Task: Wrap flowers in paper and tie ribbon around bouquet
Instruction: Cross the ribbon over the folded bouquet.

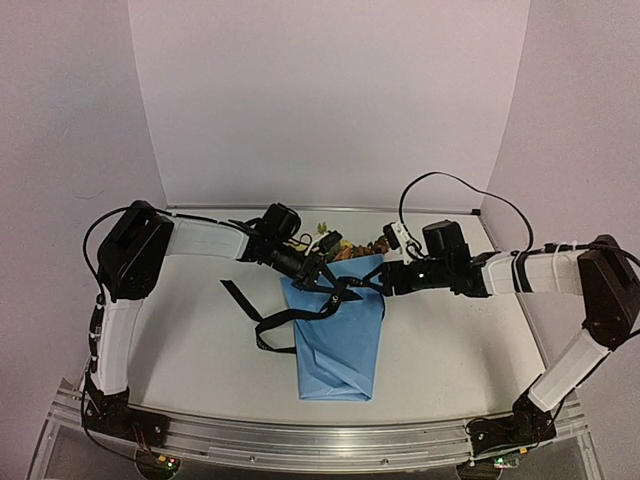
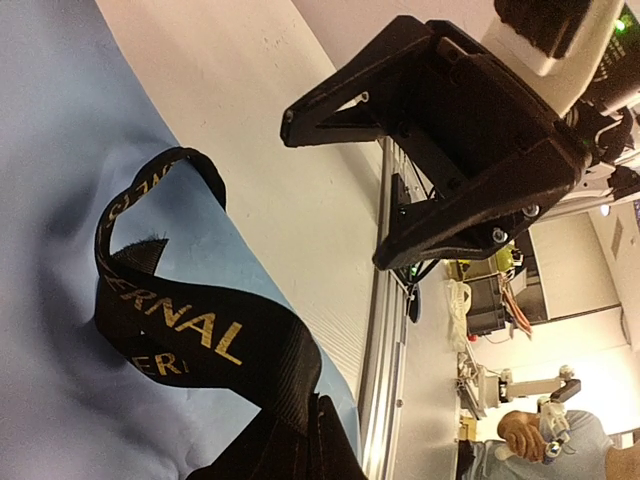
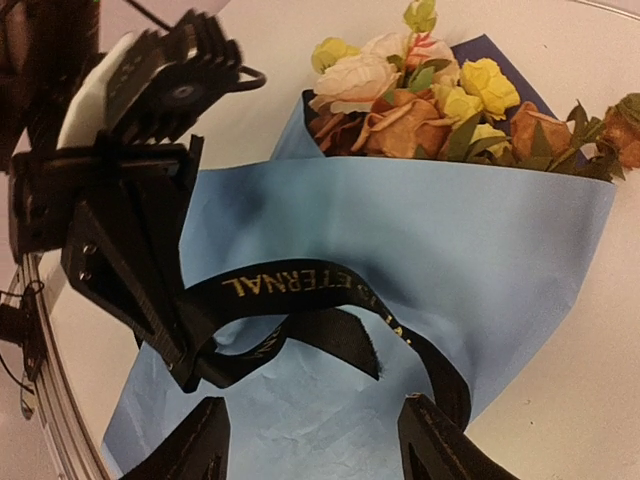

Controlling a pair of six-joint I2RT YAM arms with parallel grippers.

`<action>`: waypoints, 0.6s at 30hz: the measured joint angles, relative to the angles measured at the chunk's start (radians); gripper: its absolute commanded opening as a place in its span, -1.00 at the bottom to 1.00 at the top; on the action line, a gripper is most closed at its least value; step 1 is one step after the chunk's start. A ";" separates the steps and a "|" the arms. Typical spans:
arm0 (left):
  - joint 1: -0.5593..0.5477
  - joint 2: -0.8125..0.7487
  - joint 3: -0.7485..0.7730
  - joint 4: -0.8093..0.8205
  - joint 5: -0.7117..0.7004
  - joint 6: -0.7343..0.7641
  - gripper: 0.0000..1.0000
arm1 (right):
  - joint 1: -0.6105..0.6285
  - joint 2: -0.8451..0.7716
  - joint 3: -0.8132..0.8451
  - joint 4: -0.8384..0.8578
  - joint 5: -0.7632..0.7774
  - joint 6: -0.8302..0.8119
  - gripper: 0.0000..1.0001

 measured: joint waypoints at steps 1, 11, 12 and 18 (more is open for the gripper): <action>0.003 0.004 0.000 0.006 0.013 -0.011 -1.00 | 0.001 -0.003 -0.004 0.001 -0.011 -0.022 0.18; 0.033 0.018 0.001 0.126 0.141 -0.140 -1.00 | 0.089 -0.003 -0.014 0.010 -0.029 -0.228 0.13; 0.035 0.018 0.001 0.136 0.149 -0.149 -1.00 | 0.098 0.001 -0.014 0.011 -0.021 -0.247 0.13; 0.044 0.018 -0.001 0.195 0.183 -0.203 -1.00 | 0.120 0.055 -0.004 0.019 0.023 -0.305 0.10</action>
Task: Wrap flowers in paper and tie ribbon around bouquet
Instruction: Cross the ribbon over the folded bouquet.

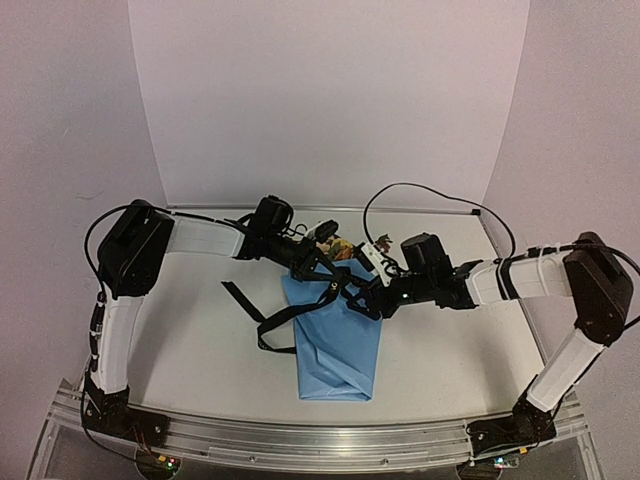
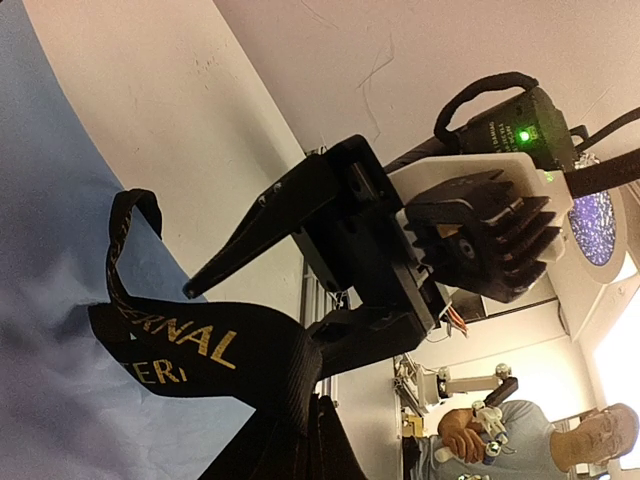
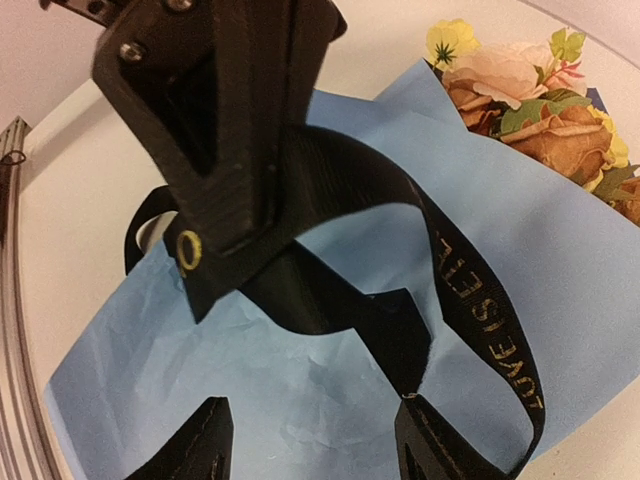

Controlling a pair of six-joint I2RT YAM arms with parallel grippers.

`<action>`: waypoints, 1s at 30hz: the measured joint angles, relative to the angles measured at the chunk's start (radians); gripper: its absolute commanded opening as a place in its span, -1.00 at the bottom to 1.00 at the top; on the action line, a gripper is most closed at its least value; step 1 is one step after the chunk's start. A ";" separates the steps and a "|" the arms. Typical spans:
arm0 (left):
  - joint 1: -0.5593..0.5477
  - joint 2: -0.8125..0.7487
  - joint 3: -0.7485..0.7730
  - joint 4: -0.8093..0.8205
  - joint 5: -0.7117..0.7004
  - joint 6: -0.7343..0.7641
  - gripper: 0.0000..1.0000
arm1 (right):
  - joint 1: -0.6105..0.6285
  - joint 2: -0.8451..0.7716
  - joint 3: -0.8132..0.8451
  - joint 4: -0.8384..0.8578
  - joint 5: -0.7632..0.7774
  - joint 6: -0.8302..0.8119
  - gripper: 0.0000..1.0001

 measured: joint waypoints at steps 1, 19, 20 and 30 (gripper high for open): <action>0.001 0.000 -0.001 0.009 0.005 -0.007 -0.99 | 0.000 0.010 0.004 0.002 0.008 -0.002 0.09; 0.008 0.010 -0.001 0.055 0.021 -0.054 -1.00 | 0.054 0.163 0.091 0.119 0.185 -0.007 0.16; 0.008 0.010 -0.001 0.055 0.021 -0.055 -1.00 | 0.056 0.169 0.091 0.123 0.197 -0.007 0.13; 0.015 0.010 -0.004 0.056 0.019 -0.056 -1.00 | 0.069 0.226 0.114 0.153 0.304 -0.006 -0.63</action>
